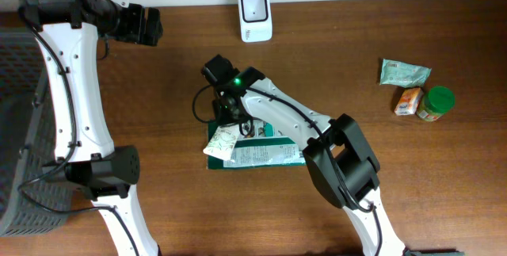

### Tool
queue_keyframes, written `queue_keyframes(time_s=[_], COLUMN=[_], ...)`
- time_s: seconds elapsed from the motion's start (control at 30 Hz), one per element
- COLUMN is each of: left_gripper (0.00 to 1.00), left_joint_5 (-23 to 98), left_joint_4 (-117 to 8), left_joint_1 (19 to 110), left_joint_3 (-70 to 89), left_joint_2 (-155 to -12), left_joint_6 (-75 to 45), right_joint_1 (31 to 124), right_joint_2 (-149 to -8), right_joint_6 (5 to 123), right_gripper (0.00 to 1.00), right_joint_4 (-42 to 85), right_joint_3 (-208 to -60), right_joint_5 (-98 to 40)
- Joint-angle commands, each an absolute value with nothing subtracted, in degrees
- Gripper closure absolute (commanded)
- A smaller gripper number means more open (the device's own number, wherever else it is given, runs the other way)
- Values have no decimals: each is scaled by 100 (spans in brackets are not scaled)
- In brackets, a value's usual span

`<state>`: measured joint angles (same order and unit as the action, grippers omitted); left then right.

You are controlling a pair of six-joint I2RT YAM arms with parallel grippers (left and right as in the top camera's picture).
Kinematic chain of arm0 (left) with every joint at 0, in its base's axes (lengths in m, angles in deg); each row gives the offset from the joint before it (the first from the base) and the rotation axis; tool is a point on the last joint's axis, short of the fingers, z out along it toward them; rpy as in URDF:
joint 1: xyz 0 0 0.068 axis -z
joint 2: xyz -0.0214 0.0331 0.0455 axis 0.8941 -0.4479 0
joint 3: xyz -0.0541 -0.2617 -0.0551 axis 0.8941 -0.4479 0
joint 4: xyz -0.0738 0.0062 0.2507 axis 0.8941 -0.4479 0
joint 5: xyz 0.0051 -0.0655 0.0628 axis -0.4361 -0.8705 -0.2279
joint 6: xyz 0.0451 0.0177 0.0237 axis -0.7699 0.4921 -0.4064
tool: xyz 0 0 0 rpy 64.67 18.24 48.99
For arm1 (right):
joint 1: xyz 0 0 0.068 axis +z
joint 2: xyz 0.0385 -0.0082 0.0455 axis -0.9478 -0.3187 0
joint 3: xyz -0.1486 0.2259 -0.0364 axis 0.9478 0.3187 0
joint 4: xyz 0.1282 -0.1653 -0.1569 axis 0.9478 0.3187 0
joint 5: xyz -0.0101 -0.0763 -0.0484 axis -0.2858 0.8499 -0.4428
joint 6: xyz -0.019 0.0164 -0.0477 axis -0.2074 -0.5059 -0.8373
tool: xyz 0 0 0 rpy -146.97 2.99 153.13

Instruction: Scan the item barcode

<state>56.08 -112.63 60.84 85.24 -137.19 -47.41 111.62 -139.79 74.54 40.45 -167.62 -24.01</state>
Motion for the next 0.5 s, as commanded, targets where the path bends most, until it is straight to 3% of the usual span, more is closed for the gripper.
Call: queue_keyframes(time_s=[0.0,0.13,0.23,0.47], left_gripper=[1,1,1,1], left_joint_5=[5568,5568,5568,5568], left_joint_4=[-11254,-11256,-11256,-11254], left_joint_1=[6060,6060,6060,6060], left_joint_3=[8580,8580,8580,8580], left_joint_2=[-13686,-13686,-13686,-13686], left_joint_6=[-4826,-4826,-4826,-4826], right_joint_1=[11179,11186,11225,11418], right_joint_2=[-14554,-14388,-14403,-14443], right_joint_6=[7133,7135,7144,7356], right_gripper=[92,93,93,93], right_joint_4=[4371,5662,6080,5175], right_joint_3=[-16948,-18380,-18474,-17342], right_joint_5=[-2543,-2550,-2804,-2581])
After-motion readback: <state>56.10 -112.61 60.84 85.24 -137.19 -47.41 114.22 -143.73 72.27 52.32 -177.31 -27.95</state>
